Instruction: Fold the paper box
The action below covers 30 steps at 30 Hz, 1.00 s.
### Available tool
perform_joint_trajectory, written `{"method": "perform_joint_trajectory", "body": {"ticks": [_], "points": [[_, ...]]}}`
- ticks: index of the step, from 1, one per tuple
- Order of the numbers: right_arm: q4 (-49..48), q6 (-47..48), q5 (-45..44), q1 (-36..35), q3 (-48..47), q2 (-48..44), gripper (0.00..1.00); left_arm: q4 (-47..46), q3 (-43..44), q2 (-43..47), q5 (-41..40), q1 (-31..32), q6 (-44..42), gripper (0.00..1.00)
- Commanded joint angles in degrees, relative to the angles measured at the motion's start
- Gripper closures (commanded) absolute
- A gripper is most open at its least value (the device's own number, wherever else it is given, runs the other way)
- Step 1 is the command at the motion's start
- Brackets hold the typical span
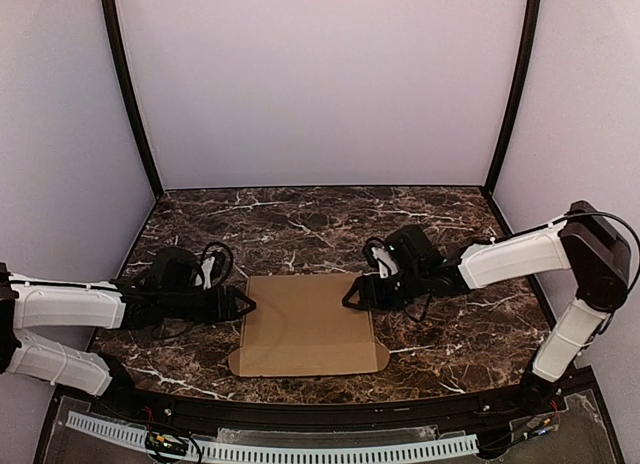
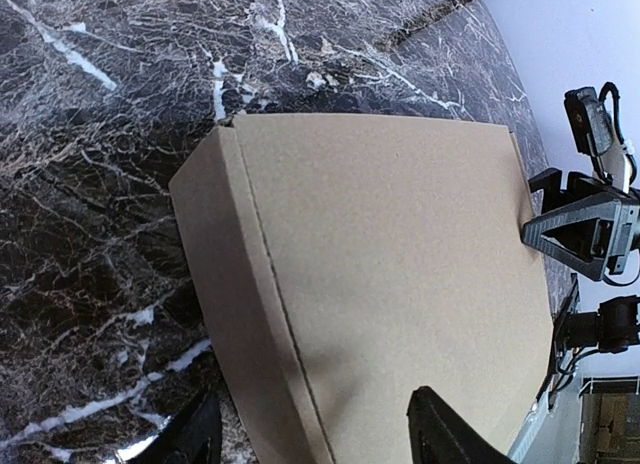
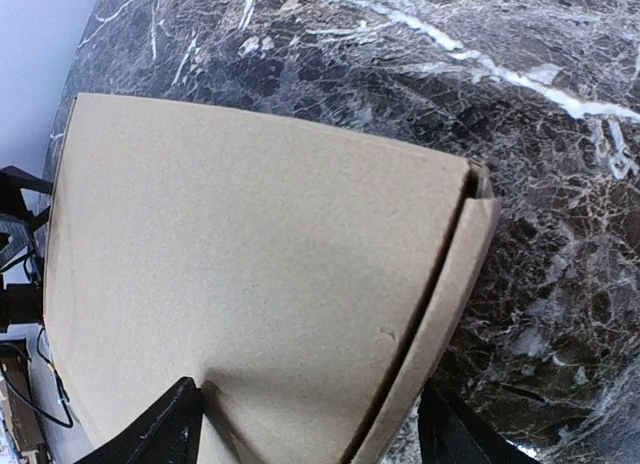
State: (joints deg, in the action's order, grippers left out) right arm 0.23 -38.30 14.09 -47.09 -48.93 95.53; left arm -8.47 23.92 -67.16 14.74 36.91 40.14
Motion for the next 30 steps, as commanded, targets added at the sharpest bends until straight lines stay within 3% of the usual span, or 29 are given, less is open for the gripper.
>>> {"method": "perform_joint_trajectory", "body": {"ticks": [1,6,18,25,30], "points": [[-2.7,-2.3,3.2,0.3,3.4,-0.8,0.32,2.5,-2.1,1.2,-0.7,0.2,0.2,0.37],[-3.8,-3.5,3.3,0.3,4.6,-1.7,0.37,2.9,-3.8,2.4,-0.5,0.2,0.4,0.37],[-2.0,-5.4,4.3,0.3,6.9,-9.0,0.34,3.4,-5.7,6.2,-1.1,0.2,-0.3,0.35],[-4.0,-7.4,4.5,0.3,11.1,-9.2,0.39,3.7,-5.2,7.7,-0.4,0.2,-2.4,0.35],[-6.8,-8.3,6.1,0.3,11.7,-7.4,0.48,5.5,-4.8,9.6,-1.2,0.2,-4.0,0.34]]}}
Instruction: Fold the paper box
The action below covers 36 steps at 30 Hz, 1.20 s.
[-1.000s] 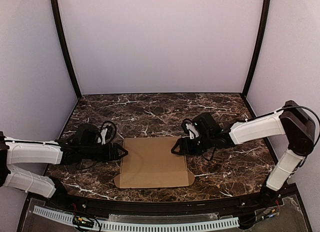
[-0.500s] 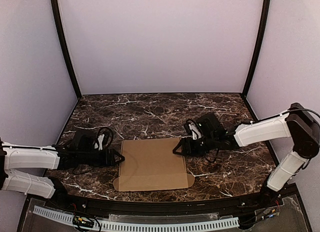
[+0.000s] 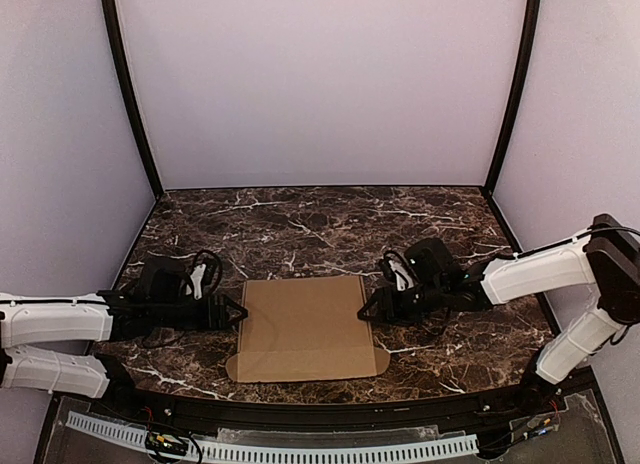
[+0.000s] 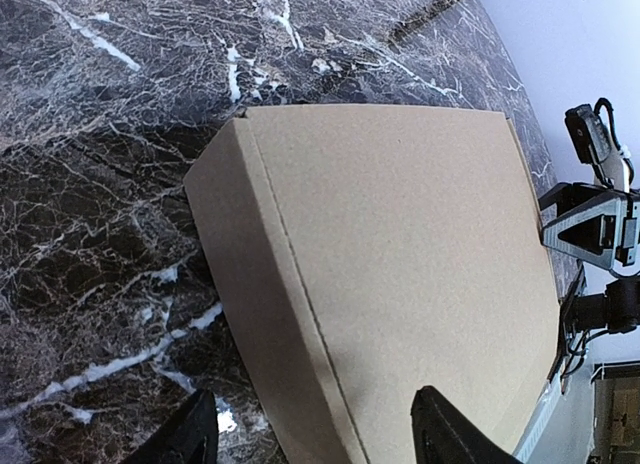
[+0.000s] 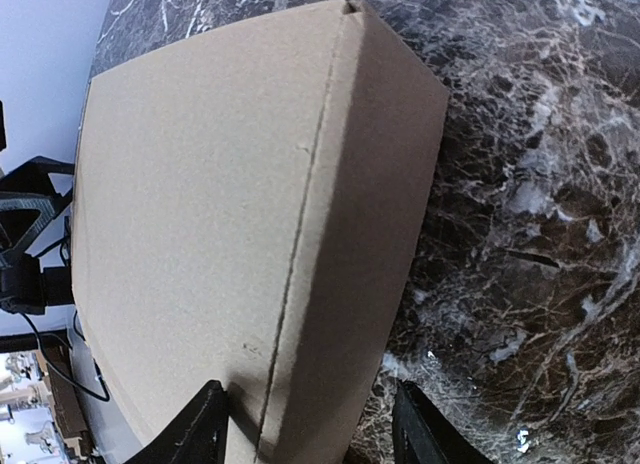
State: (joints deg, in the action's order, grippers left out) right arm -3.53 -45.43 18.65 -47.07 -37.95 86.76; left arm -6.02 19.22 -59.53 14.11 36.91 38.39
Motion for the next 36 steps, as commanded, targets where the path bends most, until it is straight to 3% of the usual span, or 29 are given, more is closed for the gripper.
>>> {"method": "perform_joint_trajectory", "body": {"ticks": [1,9,18,26,36], "points": [[-3.4,-1.2,1.8,0.3,0.8,1.6,0.51,3.7,0.0,2.1,-0.6,0.2,-2.4,0.34],[-5.1,-1.6,2.9,0.3,1.2,2.3,0.73,5.6,-0.1,4.3,-1.1,0.2,-3.0,0.34],[-3.3,0.4,2.2,0.4,0.3,1.5,0.99,15.4,3.9,7.6,-4.2,0.1,-6.9,0.32],[-3.0,2.2,3.0,1.5,0.5,0.5,1.0,19.6,5.3,10.9,-5.3,0.1,-7.0,0.29],[-3.1,1.2,1.6,2.4,0.4,-0.1,1.0,21.9,4.8,12.8,-1.0,0.1,-5.4,0.2]]}}
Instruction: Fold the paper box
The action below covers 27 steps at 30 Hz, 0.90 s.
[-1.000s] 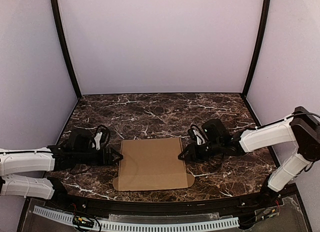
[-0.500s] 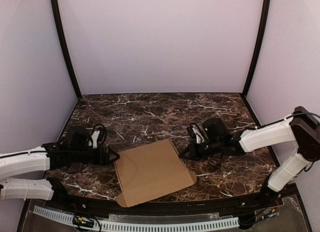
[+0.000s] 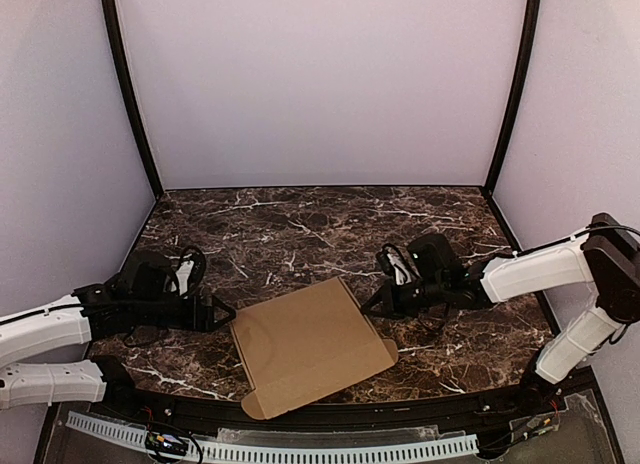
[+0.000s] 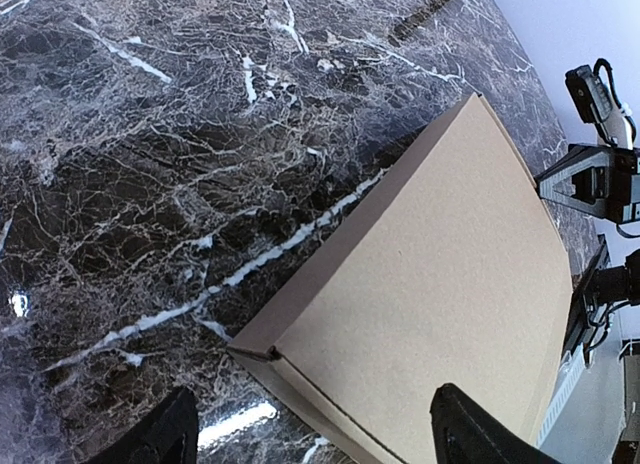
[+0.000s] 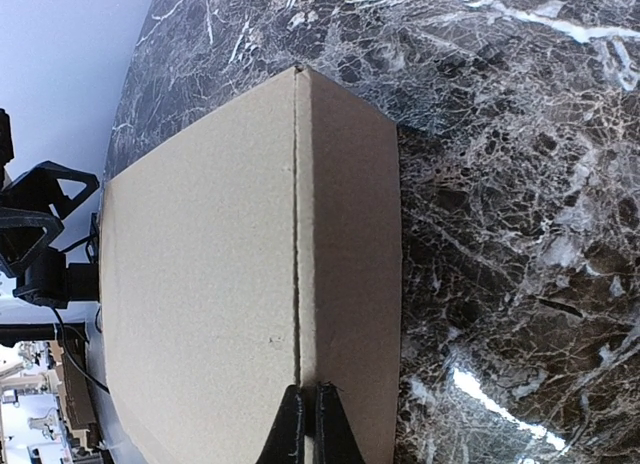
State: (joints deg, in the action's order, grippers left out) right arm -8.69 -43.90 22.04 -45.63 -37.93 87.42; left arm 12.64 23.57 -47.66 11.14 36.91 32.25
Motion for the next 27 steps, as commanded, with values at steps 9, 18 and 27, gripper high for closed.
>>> {"method": "perform_joint_trajectory", "body": {"ticks": [9,18,27], "points": [[-1.7,-3.3,-1.7,2.0,4.1,-0.5,1.0,-4.8,-5.5,1.9,8.5,0.1,9.9,0.18],[-3.1,-3.7,-2.0,2.7,7.2,-1.7,1.0,-19.2,-12.3,-1.5,10.8,0.1,18.6,0.12],[-4.5,-3.8,-1.5,2.8,8.3,-1.8,1.0,-36.2,-14.1,-11.5,15.1,0.1,24.7,0.07]]}}
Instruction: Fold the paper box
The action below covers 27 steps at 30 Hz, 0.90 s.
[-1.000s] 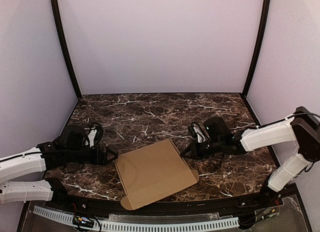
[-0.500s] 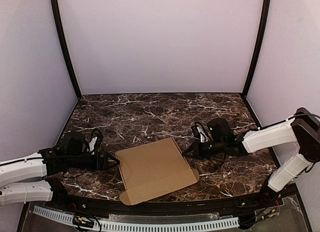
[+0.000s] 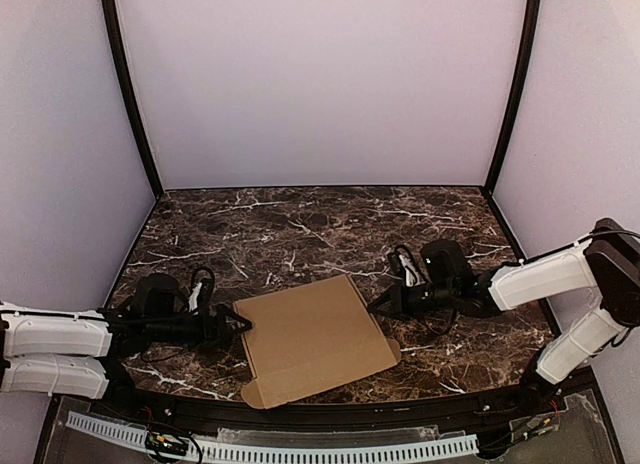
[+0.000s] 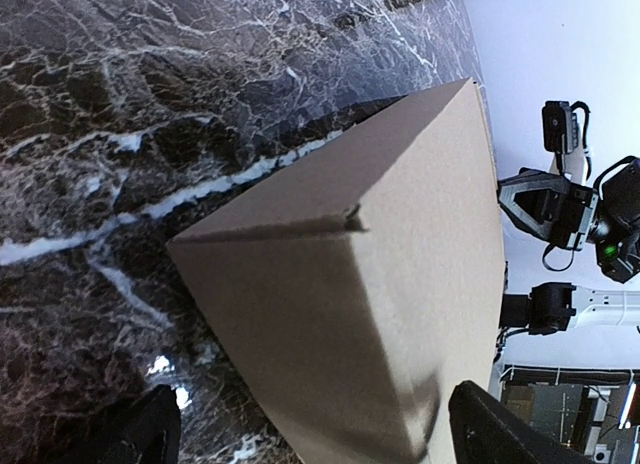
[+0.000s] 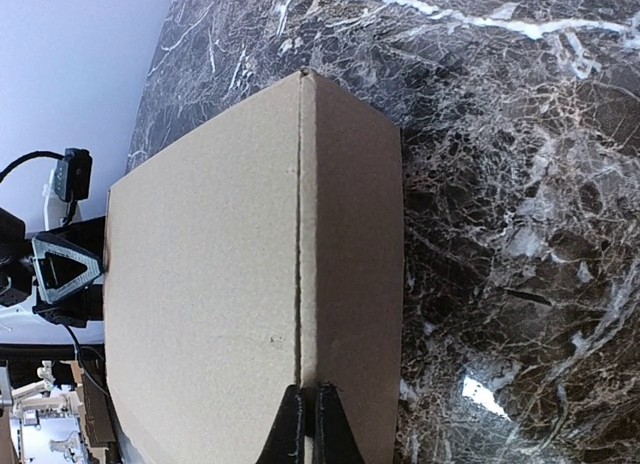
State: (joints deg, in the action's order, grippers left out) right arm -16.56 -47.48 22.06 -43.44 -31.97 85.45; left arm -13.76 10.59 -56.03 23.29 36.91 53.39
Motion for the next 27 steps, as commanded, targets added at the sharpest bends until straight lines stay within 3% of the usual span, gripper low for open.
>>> {"method": "perform_joint_trajectory", "body": {"ticks": [1,21,27], "points": [[3.2,-0.4,-1.6,0.7,2.5,0.1,1.0,-12.1,-1.4,-3.9,3.3,0.1,3.9,0.07],[-0.5,-1.3,-0.6,0.8,4.3,0.8,1.0,-36.7,-6.2,-17.5,7.9,0.1,14.6,0.06],[-1.2,-1.6,-0.5,0.7,4.6,0.8,1.0,-49.4,-7.2,-23.9,9.7,0.1,18.7,0.08]]}}
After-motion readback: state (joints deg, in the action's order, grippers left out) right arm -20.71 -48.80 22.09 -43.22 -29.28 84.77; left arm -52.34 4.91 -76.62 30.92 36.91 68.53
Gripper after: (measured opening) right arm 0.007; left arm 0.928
